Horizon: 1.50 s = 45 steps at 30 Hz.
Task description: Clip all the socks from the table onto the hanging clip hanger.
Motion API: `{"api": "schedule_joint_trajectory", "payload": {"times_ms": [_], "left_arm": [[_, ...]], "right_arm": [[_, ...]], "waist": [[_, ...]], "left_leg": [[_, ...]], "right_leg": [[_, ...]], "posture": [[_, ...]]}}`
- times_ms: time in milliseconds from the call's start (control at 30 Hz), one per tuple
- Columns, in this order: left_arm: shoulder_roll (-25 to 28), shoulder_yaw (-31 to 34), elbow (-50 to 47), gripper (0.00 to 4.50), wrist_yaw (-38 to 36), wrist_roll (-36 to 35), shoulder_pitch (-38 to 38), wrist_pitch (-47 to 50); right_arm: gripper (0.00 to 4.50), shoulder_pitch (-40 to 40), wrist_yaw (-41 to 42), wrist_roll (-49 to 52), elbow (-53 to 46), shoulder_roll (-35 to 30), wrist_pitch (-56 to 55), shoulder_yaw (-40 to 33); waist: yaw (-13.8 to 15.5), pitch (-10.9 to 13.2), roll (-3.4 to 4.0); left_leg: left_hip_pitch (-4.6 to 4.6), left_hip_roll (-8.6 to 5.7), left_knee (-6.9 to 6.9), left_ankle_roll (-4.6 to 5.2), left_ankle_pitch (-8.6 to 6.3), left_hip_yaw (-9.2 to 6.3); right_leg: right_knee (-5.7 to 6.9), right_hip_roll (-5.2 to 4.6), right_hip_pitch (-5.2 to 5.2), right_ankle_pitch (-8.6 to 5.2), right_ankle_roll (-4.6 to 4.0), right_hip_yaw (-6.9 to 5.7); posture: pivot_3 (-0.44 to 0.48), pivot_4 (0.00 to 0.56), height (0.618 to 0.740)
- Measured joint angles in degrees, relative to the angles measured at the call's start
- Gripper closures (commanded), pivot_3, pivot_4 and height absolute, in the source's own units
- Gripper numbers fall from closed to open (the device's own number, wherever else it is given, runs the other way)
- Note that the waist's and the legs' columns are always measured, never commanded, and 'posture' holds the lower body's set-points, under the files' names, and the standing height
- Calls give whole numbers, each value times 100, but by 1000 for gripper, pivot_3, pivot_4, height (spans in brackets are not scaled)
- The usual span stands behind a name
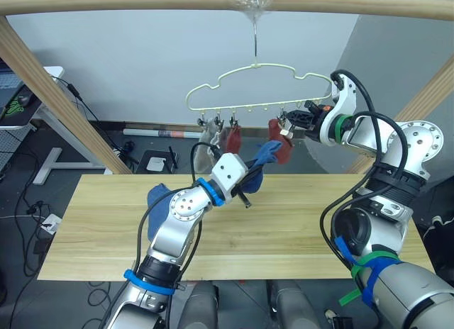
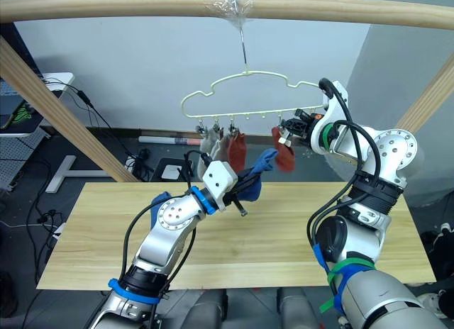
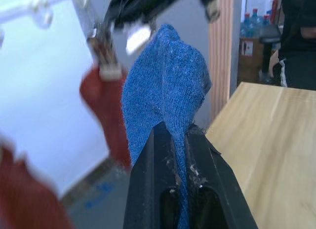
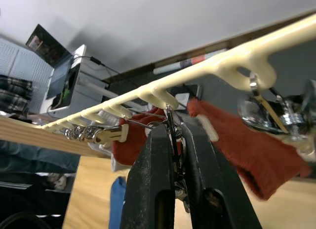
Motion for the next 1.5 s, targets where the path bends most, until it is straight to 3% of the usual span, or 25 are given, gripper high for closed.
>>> {"api": "schedule_joint_trajectory", "payload": {"times_ms": [267, 1133, 1500], "left_arm": [[-73, -137, 476, 4476, 180, 396, -327, -361], [-161, -129, 1117, 4476, 305, 527, -765, -689], [-271, -130, 1177, 4500, 299, 522, -770, -684]], "right_arm": [[4500, -7, -510, 271, -183, 394, 44, -335], [4500, 20, -1924, 1660, -135, 426, 49, -437], [763, 4, -2313, 2052, -9, 440, 49, -884]], "waist": [[-34, 0, 0], [-68, 0, 0], [-85, 0, 1]], "left_leg": [[0, 0, 1, 0, 0, 0], [0, 0, 0, 2, 0, 0], [-1, 1, -1, 2, 0, 1]], "right_leg": [[1, 0, 0, 0, 4, 0], [3, 2, -1, 1, 1, 0], [3, 3, -3, 0, 3, 1]], "posture": [[30, 217, 740], [26, 223, 740], [22, 224, 740]]}}
